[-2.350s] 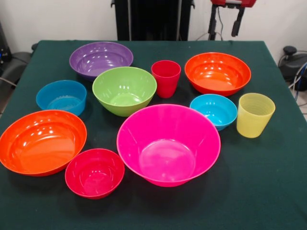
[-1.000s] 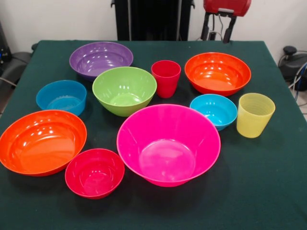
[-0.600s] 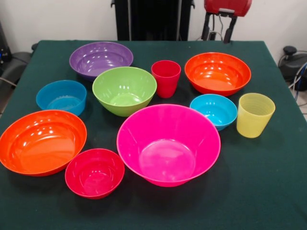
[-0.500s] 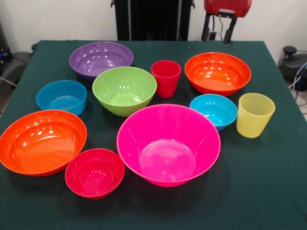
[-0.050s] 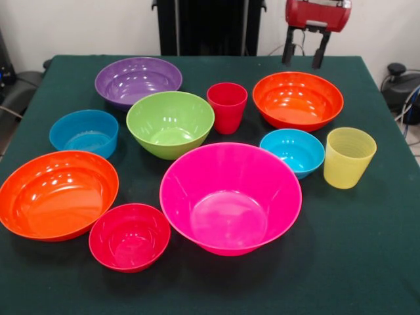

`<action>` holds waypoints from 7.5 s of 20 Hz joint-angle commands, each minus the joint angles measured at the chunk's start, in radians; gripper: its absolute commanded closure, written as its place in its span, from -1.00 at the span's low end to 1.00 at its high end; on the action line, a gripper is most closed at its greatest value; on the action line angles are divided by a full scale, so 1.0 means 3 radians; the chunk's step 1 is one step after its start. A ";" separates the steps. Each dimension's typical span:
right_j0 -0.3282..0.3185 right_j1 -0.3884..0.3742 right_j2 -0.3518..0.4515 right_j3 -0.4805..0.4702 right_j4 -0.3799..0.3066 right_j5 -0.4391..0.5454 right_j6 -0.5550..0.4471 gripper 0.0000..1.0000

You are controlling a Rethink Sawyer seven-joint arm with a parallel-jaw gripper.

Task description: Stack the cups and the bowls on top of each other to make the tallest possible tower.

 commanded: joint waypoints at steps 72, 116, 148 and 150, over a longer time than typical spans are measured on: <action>0.0013 0.0856 0.0176 -0.1174 0.0501 -0.0248 0.0873 -1.00; 0.0057 0.1102 0.0118 -0.1103 0.0947 -0.0558 0.1394 -1.00; 0.0128 0.1231 0.0215 -0.1057 0.1357 -0.1047 0.1644 -1.00; 0.0117 0.1233 0.0229 -0.1058 0.1356 -0.1067 0.1660 -1.00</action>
